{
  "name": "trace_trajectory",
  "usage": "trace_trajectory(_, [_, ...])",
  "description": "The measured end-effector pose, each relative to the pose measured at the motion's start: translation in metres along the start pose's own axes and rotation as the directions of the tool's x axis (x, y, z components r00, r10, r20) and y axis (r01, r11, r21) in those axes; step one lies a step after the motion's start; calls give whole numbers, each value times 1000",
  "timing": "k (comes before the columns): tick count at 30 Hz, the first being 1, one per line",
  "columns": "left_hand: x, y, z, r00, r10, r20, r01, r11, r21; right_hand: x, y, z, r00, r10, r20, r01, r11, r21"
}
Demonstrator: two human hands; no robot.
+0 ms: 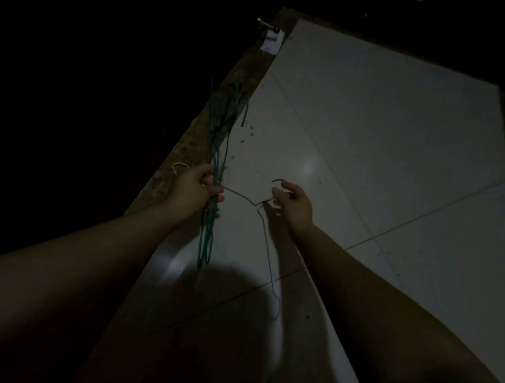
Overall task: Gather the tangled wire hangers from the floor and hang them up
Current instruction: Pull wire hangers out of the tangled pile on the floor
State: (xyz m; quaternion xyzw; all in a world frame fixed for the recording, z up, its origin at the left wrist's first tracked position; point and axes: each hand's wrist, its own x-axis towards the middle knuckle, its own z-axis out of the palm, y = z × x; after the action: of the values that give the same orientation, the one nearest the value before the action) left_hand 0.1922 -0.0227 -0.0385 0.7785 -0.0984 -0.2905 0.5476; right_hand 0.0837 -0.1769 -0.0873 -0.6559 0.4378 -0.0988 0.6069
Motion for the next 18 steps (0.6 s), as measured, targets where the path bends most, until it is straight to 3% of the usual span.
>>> trace_trajectory(3, [-1, -4, -3, 999, 2, -34, -3, 1000, -21, -7, 14, 12, 992, 16, 128, -8, 998, -61])
trace_trajectory(7, [0, -11, -10, 1000, -19, -11, 19, 1000, -16, -5, 32, 24, 990, -20, 139, 54, 969, -243])
trace_trajectory(15, [6, -23, -14, 1000, 6, 16, -6, 1000, -2, 1, 45, 37, 997, -72, 6, 69, 922, -380])
trace_trajectory(18, [7, -23, -16, 1000, -2, 1, 2, 1000, -21, -1, 41, 41, 993, -72, -90, 35, 935, -353])
